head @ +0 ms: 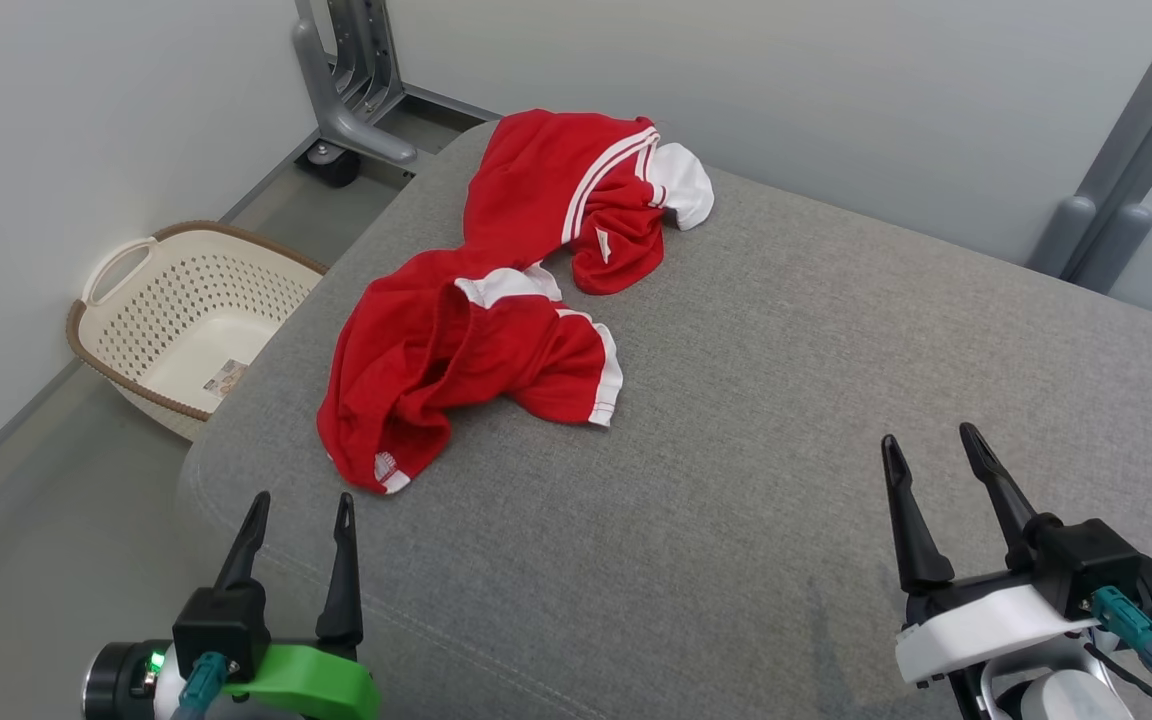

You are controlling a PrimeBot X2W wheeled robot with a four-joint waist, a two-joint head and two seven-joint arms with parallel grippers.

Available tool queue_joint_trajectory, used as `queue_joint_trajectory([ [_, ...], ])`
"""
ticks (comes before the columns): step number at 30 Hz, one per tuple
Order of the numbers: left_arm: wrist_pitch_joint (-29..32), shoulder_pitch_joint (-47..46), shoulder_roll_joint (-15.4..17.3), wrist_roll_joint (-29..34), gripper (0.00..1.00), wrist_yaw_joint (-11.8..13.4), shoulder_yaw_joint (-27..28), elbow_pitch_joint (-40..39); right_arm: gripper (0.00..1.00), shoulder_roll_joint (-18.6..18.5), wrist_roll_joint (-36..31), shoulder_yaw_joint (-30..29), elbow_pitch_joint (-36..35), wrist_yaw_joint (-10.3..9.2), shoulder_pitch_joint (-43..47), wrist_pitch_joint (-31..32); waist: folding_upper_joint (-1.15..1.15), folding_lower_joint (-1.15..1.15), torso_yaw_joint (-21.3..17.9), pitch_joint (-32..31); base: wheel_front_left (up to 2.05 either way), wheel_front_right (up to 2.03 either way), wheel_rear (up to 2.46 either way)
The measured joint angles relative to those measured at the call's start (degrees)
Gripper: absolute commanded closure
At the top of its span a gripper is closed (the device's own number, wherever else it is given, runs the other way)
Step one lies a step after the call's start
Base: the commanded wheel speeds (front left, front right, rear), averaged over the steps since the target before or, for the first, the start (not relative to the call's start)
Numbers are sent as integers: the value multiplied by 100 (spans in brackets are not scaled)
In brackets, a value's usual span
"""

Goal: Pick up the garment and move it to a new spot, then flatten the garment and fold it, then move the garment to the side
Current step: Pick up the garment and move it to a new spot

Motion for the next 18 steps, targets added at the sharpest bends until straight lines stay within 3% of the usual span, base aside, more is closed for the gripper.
queue_joint_trajectory([
  [9,0,-579,-2,-15,0,-52,2,121,0,-51,-225,125,-49,69,-275,0,0,0,-173,167,0,0,0],
  [18,292,-1545,12,-85,0,-180,46,673,0,-123,-304,286,-111,194,-770,0,0,0,-620,435,0,0,0],
])
